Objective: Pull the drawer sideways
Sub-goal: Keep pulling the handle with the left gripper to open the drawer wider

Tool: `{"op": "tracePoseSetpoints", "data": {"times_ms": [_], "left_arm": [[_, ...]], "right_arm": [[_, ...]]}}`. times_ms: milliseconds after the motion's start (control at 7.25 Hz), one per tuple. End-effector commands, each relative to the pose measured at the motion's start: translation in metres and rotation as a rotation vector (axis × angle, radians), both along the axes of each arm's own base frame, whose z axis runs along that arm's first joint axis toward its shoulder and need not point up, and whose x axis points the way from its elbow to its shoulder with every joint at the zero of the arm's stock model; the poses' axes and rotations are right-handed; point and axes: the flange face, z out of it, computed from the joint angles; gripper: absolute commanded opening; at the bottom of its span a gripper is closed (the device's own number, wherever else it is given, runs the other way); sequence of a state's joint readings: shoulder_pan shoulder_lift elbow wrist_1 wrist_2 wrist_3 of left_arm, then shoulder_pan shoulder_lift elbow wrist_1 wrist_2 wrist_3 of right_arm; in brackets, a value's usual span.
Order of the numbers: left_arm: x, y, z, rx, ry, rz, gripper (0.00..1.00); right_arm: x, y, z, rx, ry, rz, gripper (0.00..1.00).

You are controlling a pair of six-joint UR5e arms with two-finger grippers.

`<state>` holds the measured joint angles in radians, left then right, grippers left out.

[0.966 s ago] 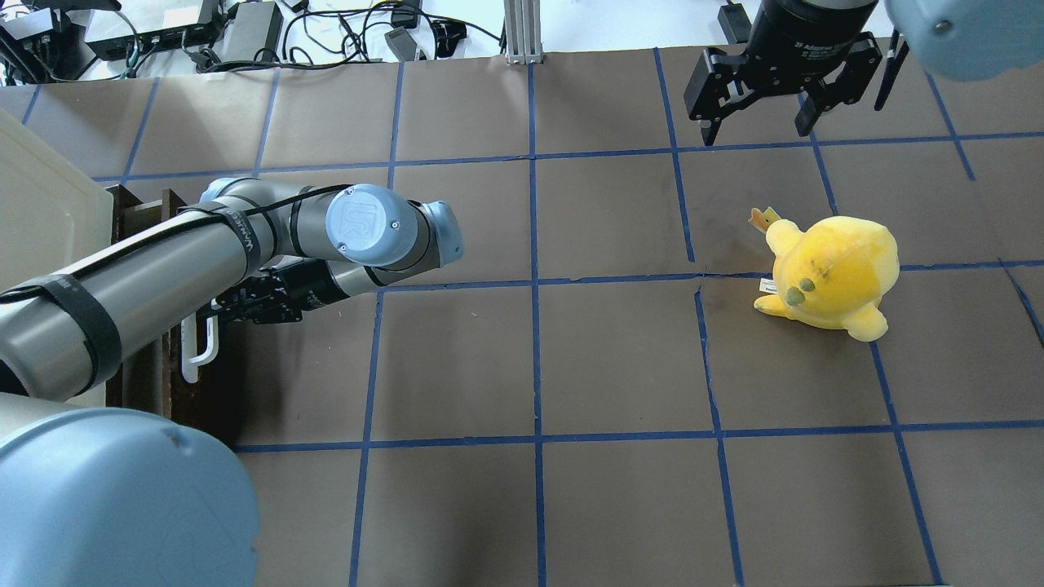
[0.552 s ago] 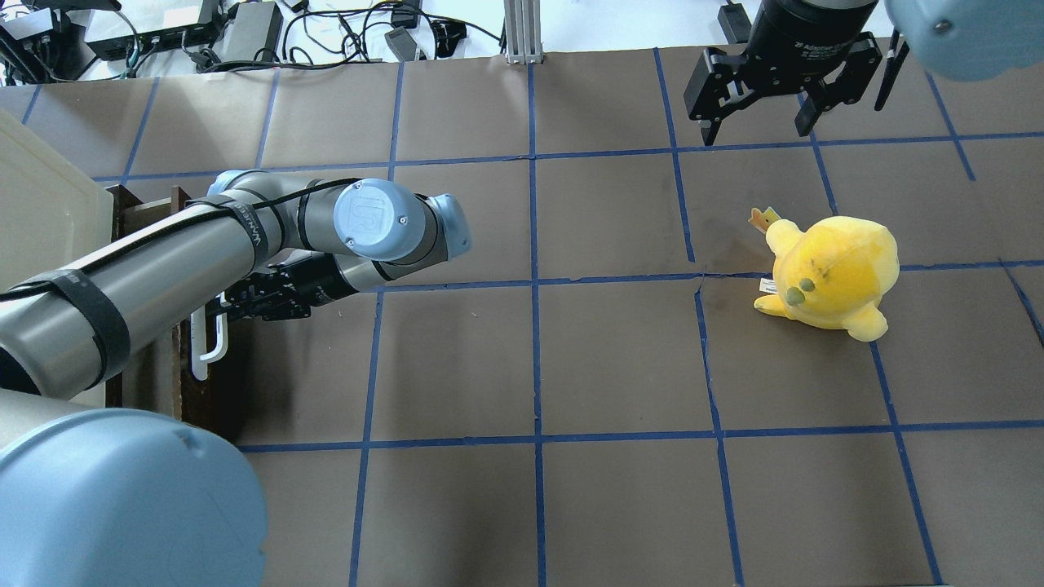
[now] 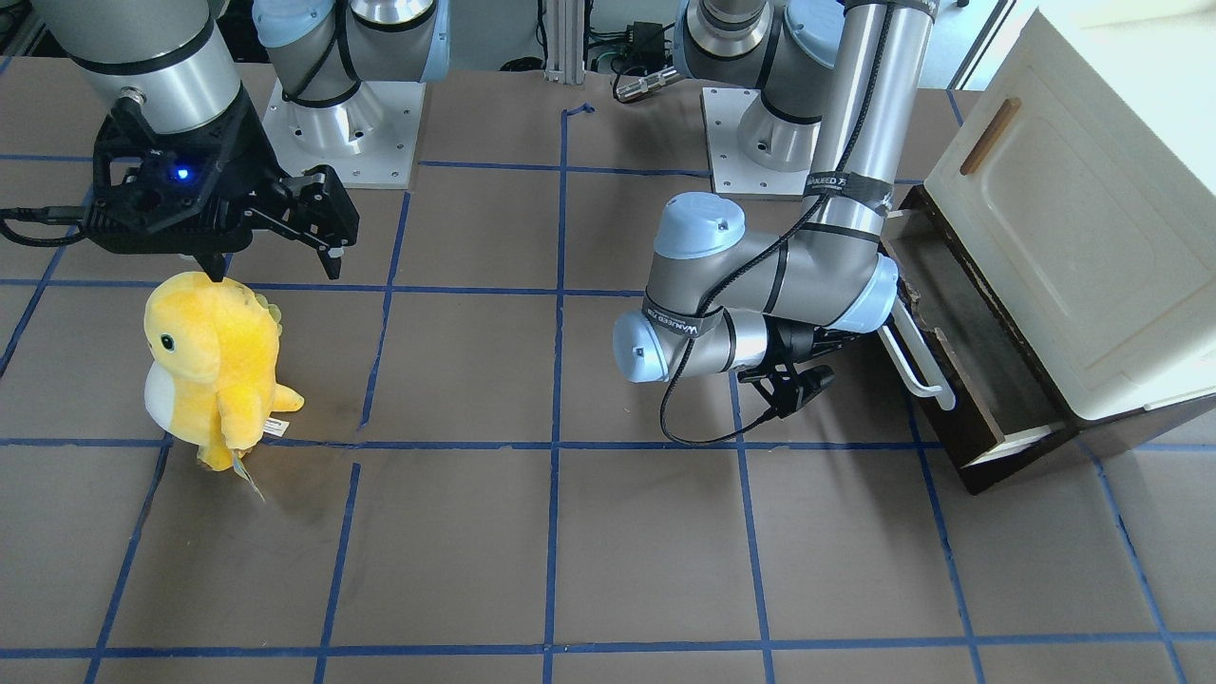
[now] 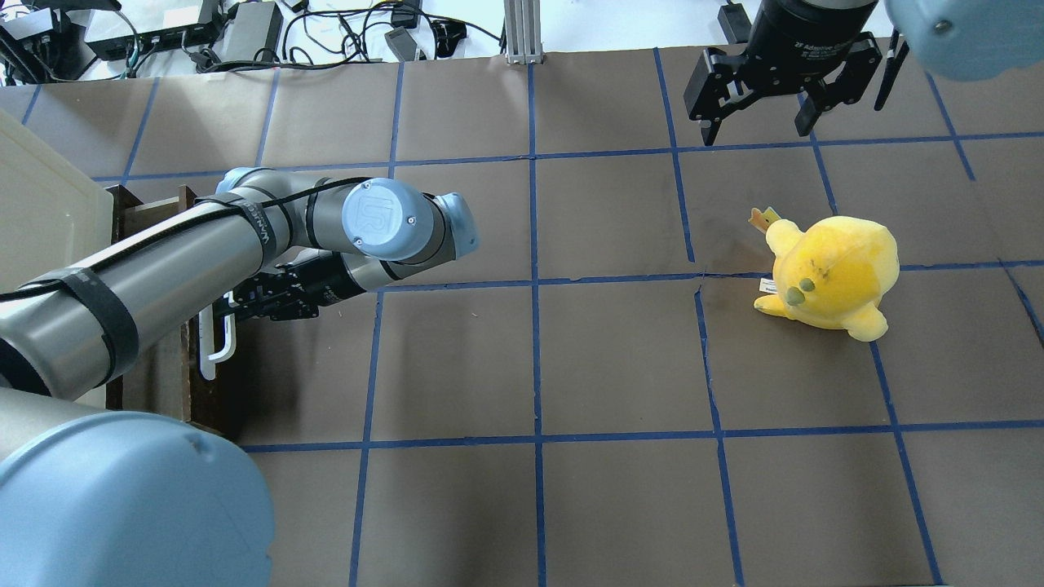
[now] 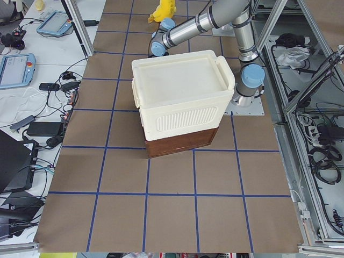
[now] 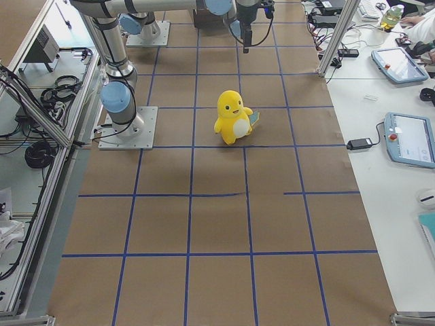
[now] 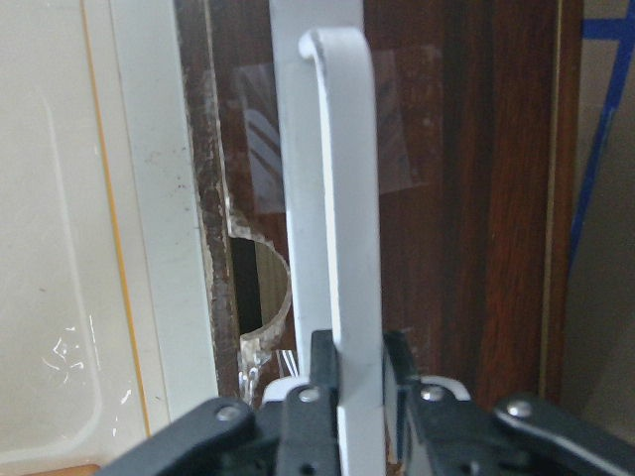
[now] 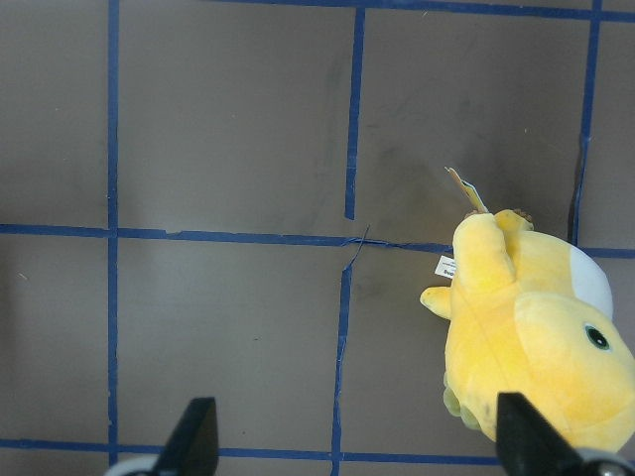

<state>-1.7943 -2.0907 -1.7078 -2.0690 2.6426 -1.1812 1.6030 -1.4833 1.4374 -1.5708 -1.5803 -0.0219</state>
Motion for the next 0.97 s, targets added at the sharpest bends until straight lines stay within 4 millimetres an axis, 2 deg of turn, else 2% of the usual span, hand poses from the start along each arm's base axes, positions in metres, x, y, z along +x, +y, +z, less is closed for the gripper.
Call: {"op": "tracePoseSetpoints", "data": {"times_ms": [0, 828], "left_arm": [[-0.001, -0.001, 0.001, -0.001, 0.001, -0.001, 0.12], [-0.012, -0.003, 0.006, -0.018, 0.027, 0.025, 0.13]], "right_arm": [[0.0, 0.0, 0.0, 0.0, 0.001, 0.001, 1.0], [0.0, 0.0, 0.0, 0.0, 0.001, 0.0, 1.0]]}}
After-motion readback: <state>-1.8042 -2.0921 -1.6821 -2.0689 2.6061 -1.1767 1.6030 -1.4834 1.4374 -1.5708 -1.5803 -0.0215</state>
